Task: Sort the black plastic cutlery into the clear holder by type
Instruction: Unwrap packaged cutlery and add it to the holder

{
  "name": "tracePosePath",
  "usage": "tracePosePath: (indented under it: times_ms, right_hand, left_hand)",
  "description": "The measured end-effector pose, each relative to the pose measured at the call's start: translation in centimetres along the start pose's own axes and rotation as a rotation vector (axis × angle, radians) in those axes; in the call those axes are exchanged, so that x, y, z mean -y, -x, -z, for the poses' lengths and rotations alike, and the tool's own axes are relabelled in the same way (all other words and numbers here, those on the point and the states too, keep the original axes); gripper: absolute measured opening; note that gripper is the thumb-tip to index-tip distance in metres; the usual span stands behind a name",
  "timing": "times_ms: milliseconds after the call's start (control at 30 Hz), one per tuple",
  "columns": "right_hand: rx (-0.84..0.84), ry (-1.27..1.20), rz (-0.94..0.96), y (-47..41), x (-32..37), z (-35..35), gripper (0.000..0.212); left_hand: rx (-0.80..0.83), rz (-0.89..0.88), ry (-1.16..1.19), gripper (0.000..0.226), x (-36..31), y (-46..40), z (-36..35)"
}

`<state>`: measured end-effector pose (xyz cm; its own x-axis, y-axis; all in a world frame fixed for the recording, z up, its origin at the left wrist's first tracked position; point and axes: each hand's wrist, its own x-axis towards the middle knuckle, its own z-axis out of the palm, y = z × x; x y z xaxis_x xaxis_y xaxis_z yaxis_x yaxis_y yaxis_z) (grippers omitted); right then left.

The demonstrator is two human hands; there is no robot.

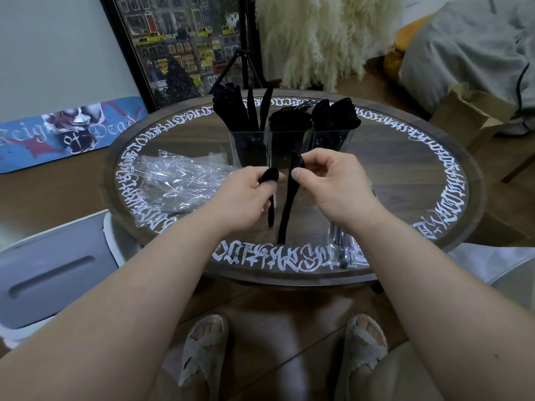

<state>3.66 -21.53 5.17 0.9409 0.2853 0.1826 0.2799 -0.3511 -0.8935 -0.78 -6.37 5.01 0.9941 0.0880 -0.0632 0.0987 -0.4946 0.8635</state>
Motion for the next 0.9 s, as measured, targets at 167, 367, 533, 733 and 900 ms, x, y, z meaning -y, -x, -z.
tracePosePath:
  times_ms: [167,367,533,733,900]
  right_hand:
    - [0.019,-0.015,-0.037,0.08,-0.49,0.38,0.008]
    - [0.090,-0.049,-0.016,0.27,-0.21,-0.07,0.019]
    - [0.093,-0.048,-0.009,0.25,-0.14,-0.41,0.020]
    - [0.144,-0.070,-0.003,0.32,0.04,-0.32,0.023]
    - [0.173,-0.039,0.031,0.43,0.08,-0.40,0.027]
  left_hand:
    - [-0.243,0.003,-0.053,0.004,0.35,-0.51,0.62]
    - [-0.175,-0.051,0.001,0.005,0.06,-0.26,0.42]
    - [-0.115,-0.077,0.022,0.011,0.09,-0.10,0.38]
    - [-0.087,-0.066,0.037,0.011,0.23,-0.18,0.60]
    - [-0.070,-0.042,0.015,0.010,0.62,-0.37,0.70]
